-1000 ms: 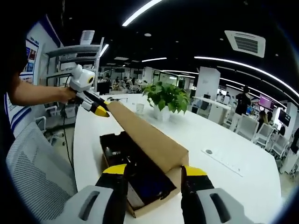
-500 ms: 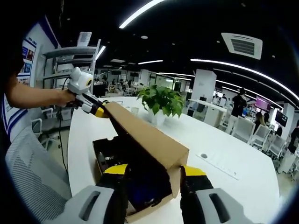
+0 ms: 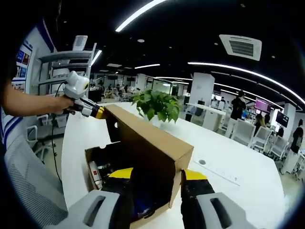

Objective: Operate the shoe box by opening the lid, removing the specified soft item, and placing it in the target area until the item is outside and the box remains undamaged.

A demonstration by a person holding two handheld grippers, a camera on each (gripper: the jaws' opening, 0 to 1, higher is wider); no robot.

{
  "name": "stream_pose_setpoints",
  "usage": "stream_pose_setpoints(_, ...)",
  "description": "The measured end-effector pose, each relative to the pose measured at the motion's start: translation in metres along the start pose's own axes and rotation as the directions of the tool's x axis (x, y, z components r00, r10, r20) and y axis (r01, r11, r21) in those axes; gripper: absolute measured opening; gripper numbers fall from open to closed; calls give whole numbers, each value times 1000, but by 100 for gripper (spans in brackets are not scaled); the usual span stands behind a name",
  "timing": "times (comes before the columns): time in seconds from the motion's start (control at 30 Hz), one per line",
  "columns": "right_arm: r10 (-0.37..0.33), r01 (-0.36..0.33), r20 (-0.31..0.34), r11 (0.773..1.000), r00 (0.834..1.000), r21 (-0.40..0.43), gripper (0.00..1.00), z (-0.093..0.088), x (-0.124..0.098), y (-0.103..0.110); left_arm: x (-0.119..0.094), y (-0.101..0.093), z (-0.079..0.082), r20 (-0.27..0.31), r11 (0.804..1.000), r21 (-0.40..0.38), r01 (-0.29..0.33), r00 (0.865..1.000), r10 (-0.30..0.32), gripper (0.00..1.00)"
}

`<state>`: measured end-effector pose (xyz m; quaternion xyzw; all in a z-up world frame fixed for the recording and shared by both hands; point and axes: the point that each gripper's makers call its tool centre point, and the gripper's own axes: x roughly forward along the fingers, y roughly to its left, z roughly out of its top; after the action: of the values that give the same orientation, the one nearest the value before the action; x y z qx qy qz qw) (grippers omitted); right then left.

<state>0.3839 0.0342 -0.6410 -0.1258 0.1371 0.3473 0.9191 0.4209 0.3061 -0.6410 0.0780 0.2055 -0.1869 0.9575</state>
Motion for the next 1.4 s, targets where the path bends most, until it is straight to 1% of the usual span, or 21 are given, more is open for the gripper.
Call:
stream_pose_setpoints(0.07, -17, 17, -18, 1000, 1000, -2, 30, -9, 1, -2, 2, 1, 2, 6, 1000, 0, -4, 1000, 4, 1)
stream_pose_setpoints(0.13, -45, 43, -47, 999, 998, -29, 24, -21, 1, -5, 3, 1, 4, 8, 1000, -2, -7, 1000, 7, 1)
stream_pose_setpoints(0.17, -53, 51, -57, 998, 997, -27, 21, -26, 1, -6, 4, 2, 4, 9, 1000, -4, -7, 1000, 7, 1)
stream_pose_setpoints(0.3, -89, 87, -76, 996, 993, -25, 22, -43, 4, -12, 6, 3, 7, 17, 1000, -12, -8, 1000, 8, 1)
stream_pose_setpoints(0.43, -140, 139, -124, 990, 982, -18, 22, -64, 5, -20, 9, 4, 8, 23, 1000, -5, -11, 1000, 11, 1)
stream_pose_setpoints(0.5, -145, 147, -122, 989, 982, 8, 22, -70, 8, -20, 10, 5, 9, 22, 1000, -2, -12, 1000, 12, 1)
stream_pose_setpoints(0.57, -142, 146, -133, 989, 981, 21, 22, -77, 12, -20, 12, 5, 10, 24, 1000, -3, -12, 1000, 12, 1)
stream_pose_setpoints(0.7, -163, 166, -148, 986, 976, 13, 21, -84, 21, -24, 15, 7, 12, 30, 1000, -13, -11, 999, 12, 1)
stream_pose_setpoints(0.83, -183, 188, -144, 982, 972, 20, 21, -83, 29, -29, 18, 8, 14, 35, 1000, -19, -12, 999, 12, 1)
stream_pose_setpoints(0.97, -185, 191, -138, 981, 973, 33, 19, -82, 40, -33, 22, 10, 17, 45, 1000, -23, -12, 999, 13, 1)
stream_pose_setpoints(1.07, -186, 193, -149, 981, 971, 33, 18, -85, 46, -34, 24, 11, 19, 51, 1000, -23, -12, 999, 13, 1)
stream_pose_setpoints(1.23, -183, 194, -158, 979, 970, 57, 11, -88, 53, -37, 28, 13, 21, 55, 1000, -24, -13, 998, 14, 1)
stream_pose_setpoints(1.4, -195, 206, -172, 978, 966, 45, 7, -93, 55, -41, 30, 13, 23, 60, 1000, -19, -15, 998, 16, 1)
